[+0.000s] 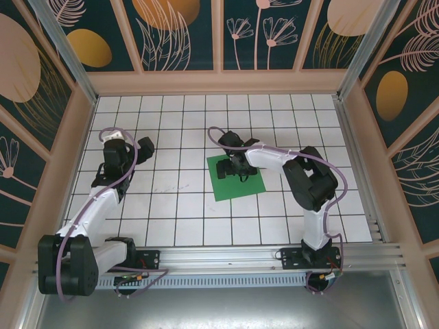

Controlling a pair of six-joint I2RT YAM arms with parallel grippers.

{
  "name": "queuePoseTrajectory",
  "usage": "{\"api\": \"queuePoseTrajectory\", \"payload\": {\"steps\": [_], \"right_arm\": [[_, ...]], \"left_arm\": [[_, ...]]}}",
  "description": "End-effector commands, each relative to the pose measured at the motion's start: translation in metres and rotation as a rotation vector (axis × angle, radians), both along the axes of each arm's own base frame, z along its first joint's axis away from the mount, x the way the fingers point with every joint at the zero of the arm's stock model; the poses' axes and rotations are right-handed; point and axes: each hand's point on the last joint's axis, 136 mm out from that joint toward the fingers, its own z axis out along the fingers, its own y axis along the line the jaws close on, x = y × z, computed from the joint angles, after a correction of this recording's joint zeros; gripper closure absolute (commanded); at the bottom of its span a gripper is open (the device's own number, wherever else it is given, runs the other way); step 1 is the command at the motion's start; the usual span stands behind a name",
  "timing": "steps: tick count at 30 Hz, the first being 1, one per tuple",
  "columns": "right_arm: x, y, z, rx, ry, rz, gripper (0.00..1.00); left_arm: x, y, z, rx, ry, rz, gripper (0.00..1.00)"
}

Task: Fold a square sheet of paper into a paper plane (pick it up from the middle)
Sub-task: Fold the square sheet of paper in half at the center of the table.

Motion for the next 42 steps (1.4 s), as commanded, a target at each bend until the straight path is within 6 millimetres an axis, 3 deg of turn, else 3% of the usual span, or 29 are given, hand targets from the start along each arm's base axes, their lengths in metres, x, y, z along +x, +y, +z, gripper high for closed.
{"api": "queuePoseTrajectory", "payload": {"steps": [1, 6, 15, 18, 22, 26, 29, 33, 37, 42], "right_arm": [[-0.02, -0.018, -0.037, -0.098, 0.083, 0.004, 0.03], [-0.027, -0.029, -0.051, -0.137, 0.104, -0.011, 0.06], [-0.023, -0.032, -0.052, -0.125, 0.088, -0.035, 0.17], [-0.02, -0.031, -0.047, -0.102, 0.076, -0.049, 0.24], [-0.009, -0.01, -0.019, 0.046, 0.025, -0.055, 0.39], [-0.001, 0.032, 0.029, 0.403, 0.014, -0.05, 0.59], [-0.003, 0.061, 0.071, 0.724, 0.04, -0.012, 0.61], [-0.007, 0.074, 0.106, 0.95, 0.055, 0.033, 0.62], [-0.013, 0.072, 0.114, 1.084, 0.108, 0.034, 0.63], [-0.01, 0.057, 0.094, 1.087, 0.148, -0.027, 0.63]], "left_arm": [[0.005, 0.001, 0.007, 0.001, -0.01, -0.006, 0.01], [0.005, 0.0, 0.006, -0.003, -0.007, -0.009, 0.01], [0.004, -0.001, 0.004, -0.009, 0.0, -0.013, 0.02], [0.004, -0.003, 0.003, -0.017, 0.005, -0.018, 0.01], [0.005, -0.012, -0.003, -0.07, 0.029, -0.048, 0.01], [0.003, -0.037, -0.016, -0.192, 0.084, -0.141, 0.01], [-0.003, -0.063, -0.027, -0.311, 0.114, -0.255, 0.01], [-0.012, -0.091, -0.031, -0.469, 0.113, -0.349, 0.03], [-0.018, -0.12, -0.032, -0.564, 0.121, -0.413, 0.03], [-0.026, -0.169, -0.034, -0.698, 0.154, -0.528, 0.03]]}}
